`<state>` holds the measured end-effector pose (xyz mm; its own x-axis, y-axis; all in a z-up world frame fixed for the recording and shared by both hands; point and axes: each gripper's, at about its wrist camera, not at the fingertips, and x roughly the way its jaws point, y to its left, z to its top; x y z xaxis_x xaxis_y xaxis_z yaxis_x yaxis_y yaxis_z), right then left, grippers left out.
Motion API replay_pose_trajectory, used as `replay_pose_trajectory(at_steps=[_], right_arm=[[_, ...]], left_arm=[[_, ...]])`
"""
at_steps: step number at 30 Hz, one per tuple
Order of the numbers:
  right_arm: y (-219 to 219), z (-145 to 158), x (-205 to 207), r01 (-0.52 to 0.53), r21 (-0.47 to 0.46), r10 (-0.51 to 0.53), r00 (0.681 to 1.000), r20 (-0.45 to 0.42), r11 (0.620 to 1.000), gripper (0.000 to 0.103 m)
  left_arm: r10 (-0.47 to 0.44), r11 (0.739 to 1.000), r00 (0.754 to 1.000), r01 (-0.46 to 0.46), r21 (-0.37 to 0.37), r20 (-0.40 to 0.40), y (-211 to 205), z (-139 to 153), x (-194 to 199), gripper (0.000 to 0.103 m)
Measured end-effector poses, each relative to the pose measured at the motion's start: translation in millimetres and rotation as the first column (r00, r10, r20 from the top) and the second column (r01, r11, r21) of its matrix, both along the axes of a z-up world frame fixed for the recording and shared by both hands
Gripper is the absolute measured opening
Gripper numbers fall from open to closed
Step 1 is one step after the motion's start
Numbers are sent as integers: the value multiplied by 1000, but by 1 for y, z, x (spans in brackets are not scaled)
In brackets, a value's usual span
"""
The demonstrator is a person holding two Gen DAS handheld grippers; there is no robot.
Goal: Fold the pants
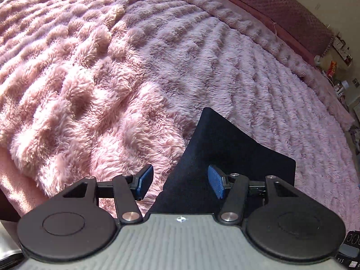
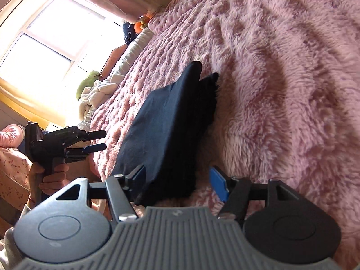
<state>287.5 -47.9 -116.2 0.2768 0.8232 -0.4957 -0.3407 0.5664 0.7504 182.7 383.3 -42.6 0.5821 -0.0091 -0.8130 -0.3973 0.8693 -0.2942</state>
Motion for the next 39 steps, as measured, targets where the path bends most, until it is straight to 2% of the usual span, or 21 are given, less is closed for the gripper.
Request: replay_pose_trajectory(at_steps=[3, 5, 7, 10, 13, 16, 19, 21, 24, 29, 34, 39], right_arm=[[-12, 30, -24, 36, -88, -29, 996, 89, 995, 63], [-12, 49, -41, 39, -134, -19, 989, 148, 990, 63], [-12, 64, -59, 33, -174, 3, 980, 201, 984, 63], [-9, 83, -83, -4, -251, 69, 966, 250, 968, 63], [-7, 98, -106, -2, -343, 121, 937, 327, 939, 63], [-13, 106, -122, 3, -371, 137, 927, 350, 929, 64], [-15, 111, -127, 19, -405, 140, 922, 360, 914, 64], [-16, 113, -131, 32, -419, 138, 919, 370, 908, 64], [-20, 115, -134, 36, -424, 139, 916, 375, 905, 64], [-27, 106, -134, -3, -411, 154, 930, 335, 912, 64], [-25, 103, -138, 3, -459, 182, 915, 359, 888, 64], [-25, 102, -139, 3, -465, 193, 907, 374, 885, 64]], left_arm=[[69, 985, 997, -74, 155, 35, -44, 32, -18, 64], [85, 961, 994, -102, 257, 73, -76, 51, -29, 64], [95, 937, 989, -127, 325, 113, -110, 66, -44, 64], [84, 939, 983, -134, 317, 166, -152, 76, -62, 67], [76, 944, 977, -134, 303, 197, -190, 76, -79, 75], [65, 933, 972, -139, 331, 225, -224, 75, -92, 80], [30, 920, 961, -135, 368, 276, -256, 74, -109, 81], [14, 914, 964, -121, 388, 267, -271, 68, -113, 86], [20, 919, 974, -107, 380, 226, -287, 56, -114, 88], [30, 930, 984, -92, 356, 177, -301, 35, -117, 88], [40, 936, 988, -90, 340, 152, -308, 21, -121, 87], [55, 947, 989, -96, 308, 137, -307, 17, -121, 86]])
